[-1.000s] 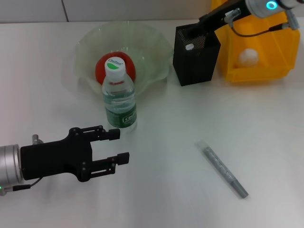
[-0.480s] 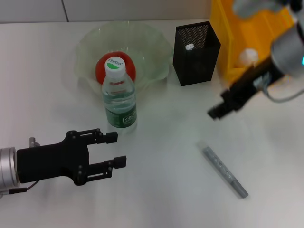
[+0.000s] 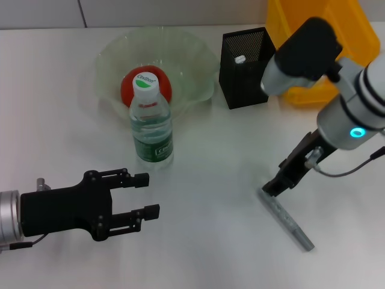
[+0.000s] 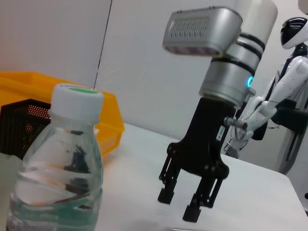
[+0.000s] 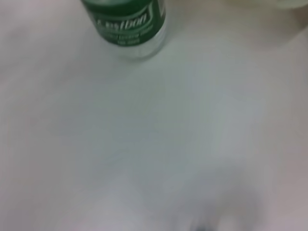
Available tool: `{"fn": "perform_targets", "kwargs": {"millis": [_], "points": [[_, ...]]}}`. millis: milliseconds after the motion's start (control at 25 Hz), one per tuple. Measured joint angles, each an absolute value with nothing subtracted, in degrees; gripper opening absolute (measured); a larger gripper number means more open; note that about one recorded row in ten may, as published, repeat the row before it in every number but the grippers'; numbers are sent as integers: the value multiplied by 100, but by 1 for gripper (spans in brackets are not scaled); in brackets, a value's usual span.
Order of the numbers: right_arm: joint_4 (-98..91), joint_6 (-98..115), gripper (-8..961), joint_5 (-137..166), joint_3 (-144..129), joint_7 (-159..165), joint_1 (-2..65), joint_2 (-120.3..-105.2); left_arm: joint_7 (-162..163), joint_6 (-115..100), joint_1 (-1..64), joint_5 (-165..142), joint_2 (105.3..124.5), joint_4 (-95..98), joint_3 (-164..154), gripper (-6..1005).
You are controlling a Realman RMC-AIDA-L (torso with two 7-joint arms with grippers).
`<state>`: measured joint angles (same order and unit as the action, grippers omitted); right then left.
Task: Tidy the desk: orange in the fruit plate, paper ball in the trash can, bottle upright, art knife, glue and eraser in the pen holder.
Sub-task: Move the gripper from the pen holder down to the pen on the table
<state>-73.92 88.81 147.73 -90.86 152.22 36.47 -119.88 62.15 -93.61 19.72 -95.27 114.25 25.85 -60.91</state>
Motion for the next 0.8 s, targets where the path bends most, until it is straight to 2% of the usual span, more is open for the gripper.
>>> {"fn": "perform_targets", "kwargs": {"millis": [600,800], "points": [[-7029,8349,603,14702,-9877,15326,3667,-11988,6182,-9300,1950,-9528,11442,2578,-6091,648],[-7042,8293,476,14694,-9947,15334,3654,-11988,6179,-9276,1951,-9527,11452,2577,-6091,648]]}}
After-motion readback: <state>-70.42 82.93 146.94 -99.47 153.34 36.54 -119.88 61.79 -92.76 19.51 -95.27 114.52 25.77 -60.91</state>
